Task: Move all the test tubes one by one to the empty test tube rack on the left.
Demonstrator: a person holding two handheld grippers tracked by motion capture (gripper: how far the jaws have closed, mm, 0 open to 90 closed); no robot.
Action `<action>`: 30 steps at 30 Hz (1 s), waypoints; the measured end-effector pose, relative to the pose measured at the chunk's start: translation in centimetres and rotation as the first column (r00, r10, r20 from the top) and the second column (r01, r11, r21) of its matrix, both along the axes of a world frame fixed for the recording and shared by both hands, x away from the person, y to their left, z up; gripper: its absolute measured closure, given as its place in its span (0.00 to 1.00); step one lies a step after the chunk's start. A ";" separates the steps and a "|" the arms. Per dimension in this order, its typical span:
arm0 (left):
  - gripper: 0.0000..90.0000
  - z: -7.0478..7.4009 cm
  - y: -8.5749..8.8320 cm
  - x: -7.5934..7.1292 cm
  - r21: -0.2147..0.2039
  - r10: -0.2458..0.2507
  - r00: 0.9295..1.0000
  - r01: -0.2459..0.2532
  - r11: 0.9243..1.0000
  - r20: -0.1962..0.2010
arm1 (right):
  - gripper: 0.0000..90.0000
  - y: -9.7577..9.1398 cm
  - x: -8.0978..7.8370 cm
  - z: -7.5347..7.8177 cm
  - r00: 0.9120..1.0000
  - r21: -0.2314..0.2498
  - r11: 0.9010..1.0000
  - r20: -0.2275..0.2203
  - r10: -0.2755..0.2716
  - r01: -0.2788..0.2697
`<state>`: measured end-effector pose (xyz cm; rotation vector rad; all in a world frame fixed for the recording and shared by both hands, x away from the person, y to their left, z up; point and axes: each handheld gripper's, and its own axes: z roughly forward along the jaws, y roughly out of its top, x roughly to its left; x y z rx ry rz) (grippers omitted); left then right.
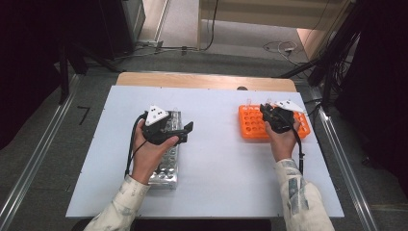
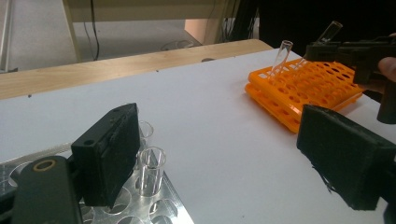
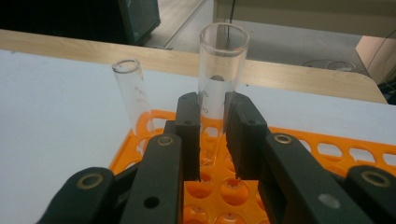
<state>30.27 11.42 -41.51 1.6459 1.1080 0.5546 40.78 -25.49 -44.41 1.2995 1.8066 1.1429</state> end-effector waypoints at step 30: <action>0.15 0.1 -1.2 -0.9 0.016 -0.035 0.999 0.035 0.999 -0.007 | 0.81 1.4 -5.8 1.2 0.977 0.020 0.977 -0.012 0.213 -0.212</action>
